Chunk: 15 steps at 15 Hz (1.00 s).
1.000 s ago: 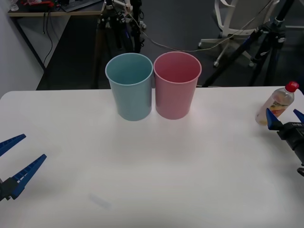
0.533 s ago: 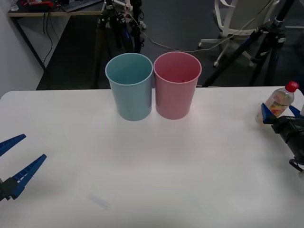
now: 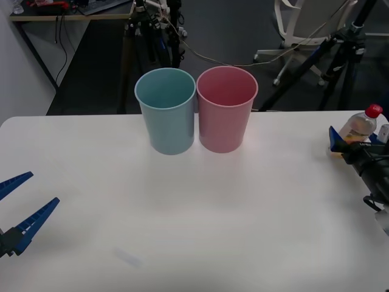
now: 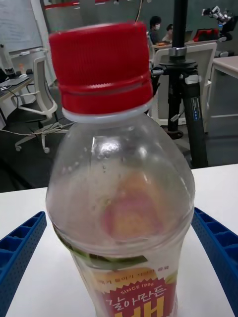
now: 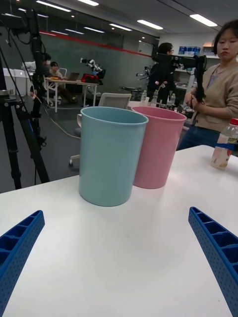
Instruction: Grasp the object on the table and drop it into the matching bin: aluminum can to the light blue bin, PET bottle to the pink bin.
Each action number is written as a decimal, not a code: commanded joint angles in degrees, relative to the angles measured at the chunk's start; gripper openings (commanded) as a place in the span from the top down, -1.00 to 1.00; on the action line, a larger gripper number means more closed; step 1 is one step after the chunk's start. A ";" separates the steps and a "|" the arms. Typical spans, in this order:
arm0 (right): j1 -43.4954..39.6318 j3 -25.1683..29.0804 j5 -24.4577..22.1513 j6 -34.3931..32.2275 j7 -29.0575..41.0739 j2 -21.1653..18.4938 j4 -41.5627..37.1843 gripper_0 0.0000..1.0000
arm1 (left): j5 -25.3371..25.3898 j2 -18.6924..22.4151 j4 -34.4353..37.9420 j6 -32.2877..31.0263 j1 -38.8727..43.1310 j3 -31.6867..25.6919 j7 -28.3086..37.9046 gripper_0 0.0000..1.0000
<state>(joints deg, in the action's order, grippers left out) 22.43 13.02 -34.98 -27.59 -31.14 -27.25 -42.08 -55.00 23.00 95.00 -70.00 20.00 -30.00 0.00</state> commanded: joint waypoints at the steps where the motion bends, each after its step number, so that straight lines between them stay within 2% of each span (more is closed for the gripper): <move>1: 0.34 -0.02 -0.18 0.35 -0.15 0.00 -0.01 -1.00 | 0.00 0.00 0.00 0.00 0.00 0.00 0.00 -1.00; 4: 0.34 -0.02 -0.26 0.87 -0.15 0.00 -0.01 -1.00 | 0.00 0.00 0.00 0.00 0.00 0.00 0.00 -1.00; 5: 0.42 0.07 -0.35 0.96 -0.23 0.00 -0.01 -0.77 | 0.00 0.00 0.00 0.00 0.00 0.00 0.00 -1.00; 6: 0.42 0.34 -0.44 0.96 -0.23 0.00 -0.01 0.20 | 0.00 0.00 0.00 0.00 0.00 0.00 0.00 -1.00; 7: 0.42 0.34 -0.44 1.05 -0.32 0.00 -0.01 1.00 | 0.00 0.00 0.00 0.00 0.00 0.00 0.00 -1.00; 15: 0.25 0.86 -1.06 0.79 -0.94 -0.09 -0.01 1.00 | 0.00 0.00 0.00 0.00 0.00 0.00 0.00 -1.00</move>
<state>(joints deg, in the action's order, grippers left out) 22.76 13.88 -36.03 -26.60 -32.00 -27.31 -42.09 -55.00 23.00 95.00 -70.00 20.00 -30.00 0.00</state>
